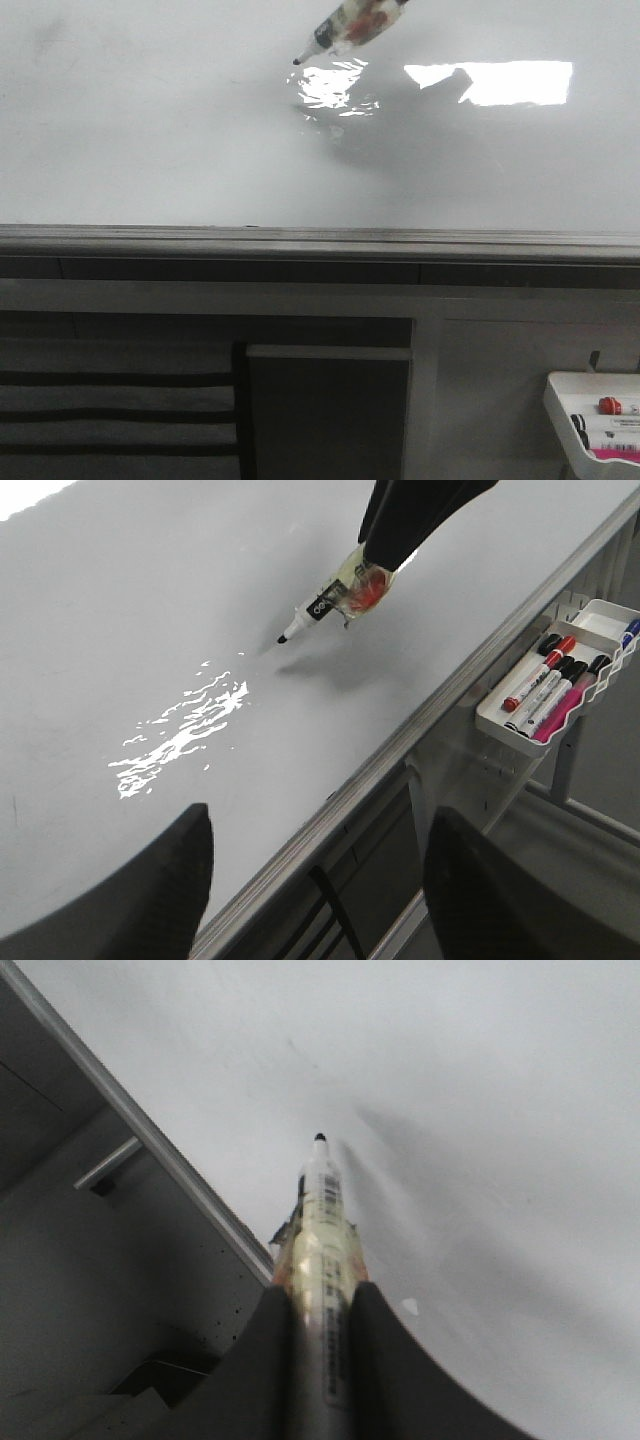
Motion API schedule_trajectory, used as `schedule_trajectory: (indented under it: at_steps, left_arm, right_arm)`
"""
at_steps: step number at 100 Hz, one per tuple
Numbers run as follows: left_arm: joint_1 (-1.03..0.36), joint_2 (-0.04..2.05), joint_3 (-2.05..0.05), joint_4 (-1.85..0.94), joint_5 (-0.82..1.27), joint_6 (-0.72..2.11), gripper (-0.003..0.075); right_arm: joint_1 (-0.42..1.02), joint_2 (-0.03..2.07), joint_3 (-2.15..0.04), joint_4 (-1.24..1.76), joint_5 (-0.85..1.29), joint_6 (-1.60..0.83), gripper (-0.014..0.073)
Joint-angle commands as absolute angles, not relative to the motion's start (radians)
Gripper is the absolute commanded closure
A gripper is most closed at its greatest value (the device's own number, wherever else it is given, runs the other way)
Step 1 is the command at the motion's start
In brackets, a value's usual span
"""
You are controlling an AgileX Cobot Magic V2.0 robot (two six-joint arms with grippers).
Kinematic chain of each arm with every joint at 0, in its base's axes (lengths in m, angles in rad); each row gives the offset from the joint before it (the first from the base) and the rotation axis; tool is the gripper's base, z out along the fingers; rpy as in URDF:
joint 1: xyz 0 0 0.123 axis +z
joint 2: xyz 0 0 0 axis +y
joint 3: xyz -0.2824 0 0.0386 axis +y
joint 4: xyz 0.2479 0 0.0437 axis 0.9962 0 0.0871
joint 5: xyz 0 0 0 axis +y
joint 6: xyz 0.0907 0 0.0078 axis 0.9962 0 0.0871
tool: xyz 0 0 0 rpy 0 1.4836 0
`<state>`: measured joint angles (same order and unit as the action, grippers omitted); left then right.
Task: Write number 3 on whiteboard
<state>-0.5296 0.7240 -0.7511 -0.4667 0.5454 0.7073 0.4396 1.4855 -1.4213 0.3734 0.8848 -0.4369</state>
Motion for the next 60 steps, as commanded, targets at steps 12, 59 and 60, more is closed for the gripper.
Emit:
schedule_trajectory:
  at_steps: [12, 59, 60]
  left_arm:
    - [-0.526, 0.725, -0.779, -0.497, 0.478, 0.697, 0.0303]
    - [-0.526, 0.725, -0.779, -0.495, 0.478, 0.697, 0.0303]
    - [-0.526, 0.725, -0.779, -0.495, 0.478, 0.697, 0.0303]
  right_arm:
    - [0.431, 1.494, -1.456, 0.363, 0.811, -0.454, 0.0665]
    - [0.403, 1.492, -1.379, 0.323, 0.834, -0.401, 0.0665]
    - [0.409, 1.492, -1.376, 0.325, 0.814, -0.401, 0.0665]
